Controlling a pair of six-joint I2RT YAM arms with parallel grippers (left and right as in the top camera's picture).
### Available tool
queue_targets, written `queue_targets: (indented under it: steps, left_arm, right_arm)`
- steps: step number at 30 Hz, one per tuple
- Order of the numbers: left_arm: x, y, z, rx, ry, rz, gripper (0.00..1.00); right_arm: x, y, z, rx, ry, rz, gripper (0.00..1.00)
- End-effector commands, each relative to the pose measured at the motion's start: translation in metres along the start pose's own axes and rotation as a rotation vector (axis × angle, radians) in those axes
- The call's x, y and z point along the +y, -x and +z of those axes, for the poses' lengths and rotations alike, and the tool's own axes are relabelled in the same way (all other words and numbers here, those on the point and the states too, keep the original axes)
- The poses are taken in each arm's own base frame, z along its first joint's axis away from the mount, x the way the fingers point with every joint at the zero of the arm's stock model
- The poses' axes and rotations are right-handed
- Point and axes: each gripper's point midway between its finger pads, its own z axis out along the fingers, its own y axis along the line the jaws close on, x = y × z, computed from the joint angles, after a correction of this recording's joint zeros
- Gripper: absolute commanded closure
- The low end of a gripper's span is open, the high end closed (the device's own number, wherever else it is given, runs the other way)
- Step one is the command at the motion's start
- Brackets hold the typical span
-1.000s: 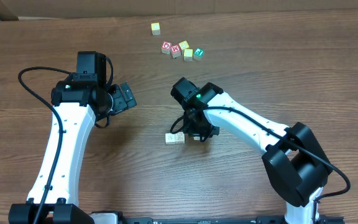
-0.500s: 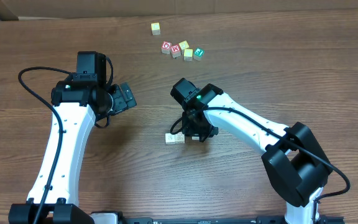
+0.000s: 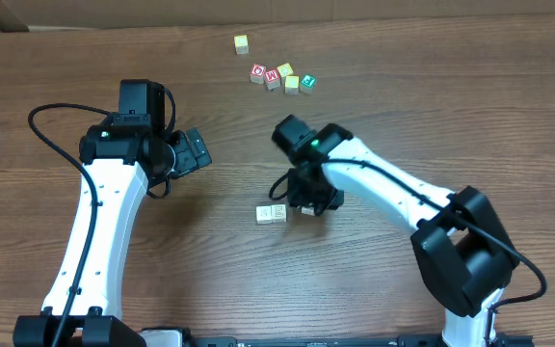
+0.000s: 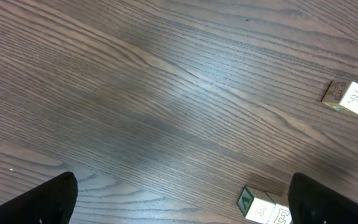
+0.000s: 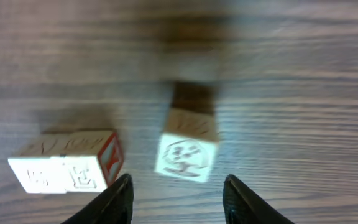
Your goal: Flip 4 blocks
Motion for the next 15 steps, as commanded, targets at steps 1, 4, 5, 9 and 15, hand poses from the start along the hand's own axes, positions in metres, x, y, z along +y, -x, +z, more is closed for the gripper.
queue_targets:
  steps: [1, 4, 5, 9, 15]
  left_arm:
    - [0.000, 0.004, -0.003, -0.012, -0.002, 0.000, 0.00]
    - [0.000, 0.004, -0.003, -0.012, -0.002, 0.000, 0.00]
    - [0.000, 0.004, -0.003, -0.012, -0.002, 0.000, 0.00]
    - [0.000, 0.004, -0.003, -0.012, -0.002, 0.000, 0.00]
    - [0.000, 0.004, -0.003, -0.012, -0.002, 0.000, 0.00]
  right_arm:
    - [-0.007, 0.021, -0.037, -0.071, 0.057, 0.052, 0.55]
    - [-0.024, 0.024, -0.033, -0.047, 0.032, 0.094, 0.65]
    - [-0.027, 0.025, -0.031, -0.043, 0.029, 0.103, 0.70]
    - [-0.035, 0.023, -0.009, -0.042, 0.026, 0.133, 0.82]
    - [-0.038, 0.022, 0.017, -0.063, 0.046, 0.128, 0.86]
